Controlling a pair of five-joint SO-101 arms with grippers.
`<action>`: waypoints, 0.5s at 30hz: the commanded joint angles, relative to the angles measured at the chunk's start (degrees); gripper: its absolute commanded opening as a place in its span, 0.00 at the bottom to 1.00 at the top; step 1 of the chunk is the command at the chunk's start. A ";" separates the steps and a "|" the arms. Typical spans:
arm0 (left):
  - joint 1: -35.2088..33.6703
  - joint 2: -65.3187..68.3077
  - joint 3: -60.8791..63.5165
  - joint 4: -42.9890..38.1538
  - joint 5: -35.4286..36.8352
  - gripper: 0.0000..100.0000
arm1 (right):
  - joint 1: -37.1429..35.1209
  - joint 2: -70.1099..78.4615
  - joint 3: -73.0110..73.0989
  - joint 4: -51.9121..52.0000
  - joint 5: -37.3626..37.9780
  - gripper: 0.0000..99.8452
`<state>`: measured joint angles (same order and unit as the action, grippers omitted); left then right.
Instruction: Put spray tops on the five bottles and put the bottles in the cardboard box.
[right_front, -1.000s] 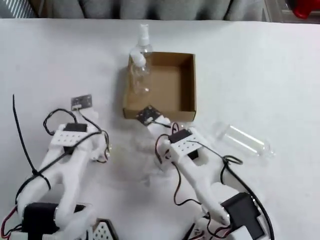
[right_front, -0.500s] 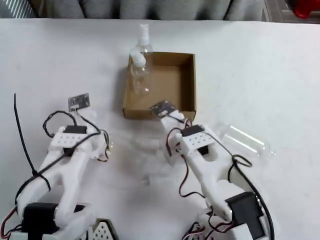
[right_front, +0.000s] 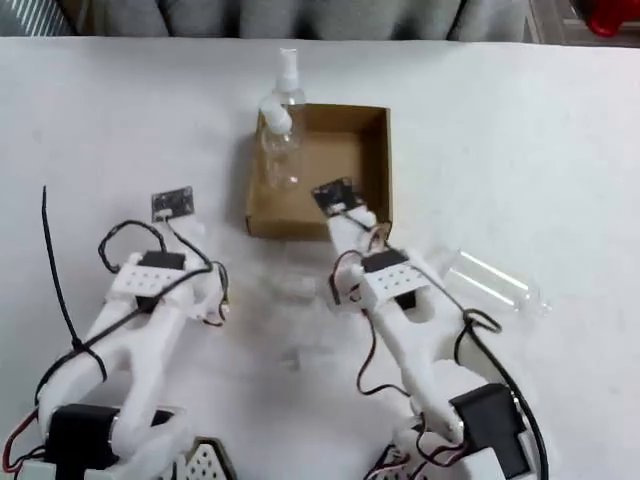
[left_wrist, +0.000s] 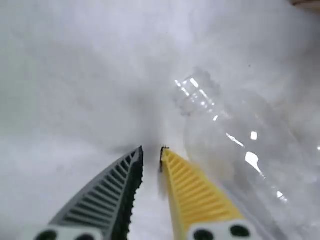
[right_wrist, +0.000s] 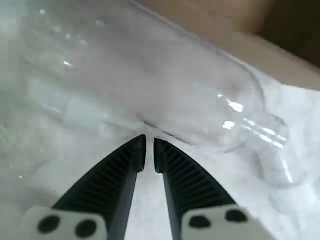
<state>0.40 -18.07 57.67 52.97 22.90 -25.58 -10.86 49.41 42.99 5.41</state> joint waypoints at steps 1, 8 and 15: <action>1.89 -0.57 -0.53 -0.97 0.62 0.07 | -6.02 -0.31 -2.46 -0.75 -0.62 0.02; 2.24 -0.57 -2.46 -1.05 3.08 0.07 | -17.01 -0.92 0.09 -1.71 -0.18 0.02; 1.89 -0.57 -2.29 -4.04 4.75 0.07 | -21.14 -5.23 3.78 -2.77 1.67 0.02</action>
<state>1.80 -18.07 57.67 50.59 26.77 -45.63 -11.82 52.13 41.23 5.32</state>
